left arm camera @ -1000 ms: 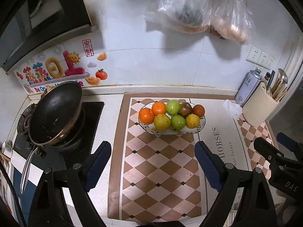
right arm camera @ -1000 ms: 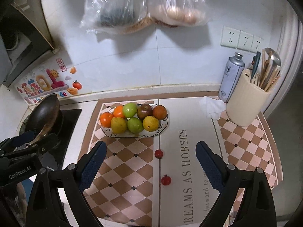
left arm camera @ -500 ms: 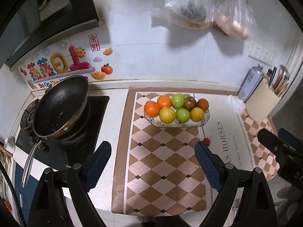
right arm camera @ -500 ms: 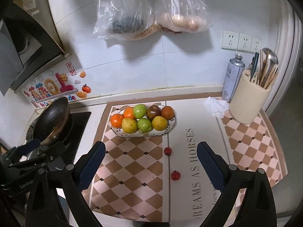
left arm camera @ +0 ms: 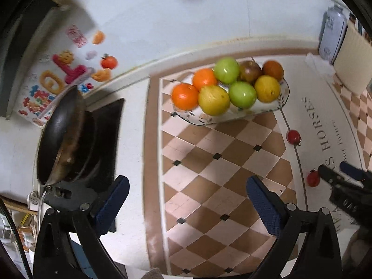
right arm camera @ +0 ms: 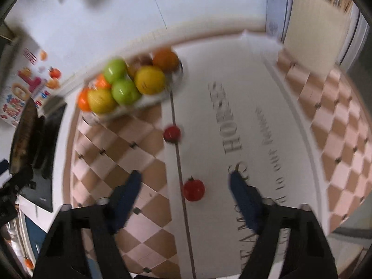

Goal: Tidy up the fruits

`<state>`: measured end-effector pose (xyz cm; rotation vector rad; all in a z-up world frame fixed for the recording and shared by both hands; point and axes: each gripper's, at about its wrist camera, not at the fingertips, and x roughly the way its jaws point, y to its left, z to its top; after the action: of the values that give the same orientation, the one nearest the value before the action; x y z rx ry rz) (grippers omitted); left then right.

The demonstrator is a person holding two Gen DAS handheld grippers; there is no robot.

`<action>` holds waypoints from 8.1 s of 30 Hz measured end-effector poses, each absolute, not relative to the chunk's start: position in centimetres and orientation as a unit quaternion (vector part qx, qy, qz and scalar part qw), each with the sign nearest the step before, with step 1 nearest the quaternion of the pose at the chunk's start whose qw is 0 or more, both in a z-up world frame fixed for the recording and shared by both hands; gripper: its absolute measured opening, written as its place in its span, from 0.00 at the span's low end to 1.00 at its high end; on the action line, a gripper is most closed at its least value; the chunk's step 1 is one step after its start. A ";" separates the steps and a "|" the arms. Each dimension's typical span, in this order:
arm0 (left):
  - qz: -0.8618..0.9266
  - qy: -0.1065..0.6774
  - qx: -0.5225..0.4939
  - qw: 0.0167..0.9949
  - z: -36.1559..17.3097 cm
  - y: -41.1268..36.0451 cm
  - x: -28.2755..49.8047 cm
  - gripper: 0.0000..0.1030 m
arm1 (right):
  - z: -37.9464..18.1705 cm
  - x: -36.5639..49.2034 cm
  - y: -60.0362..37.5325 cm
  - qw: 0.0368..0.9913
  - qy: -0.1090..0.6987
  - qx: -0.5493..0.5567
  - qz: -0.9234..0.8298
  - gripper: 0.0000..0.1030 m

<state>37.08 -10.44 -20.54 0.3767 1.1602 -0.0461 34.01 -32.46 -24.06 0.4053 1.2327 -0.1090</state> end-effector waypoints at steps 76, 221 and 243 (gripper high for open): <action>-0.077 0.636 -0.288 0.712 -29.9 -8.8 51.8 0.28 | -29.3 50.0 -29.9 0.794 0.534 0.266 0.113 0.33; -0.018 0.449 0.028 0.893 -2.8 -3.1 26.6 1.00 | 2.2 25.3 -24.7 0.900 0.431 0.063 -0.030 0.99; -0.023 0.447 0.026 0.894 -2.5 -3.7 25.8 1.00 | 2.4 24.7 -24.9 0.901 0.429 0.062 -0.031 0.99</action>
<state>25.78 -3.66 -2.54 0.0535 0.9272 -0.0474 24.75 -24.91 2.36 0.1276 0.8881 -0.0646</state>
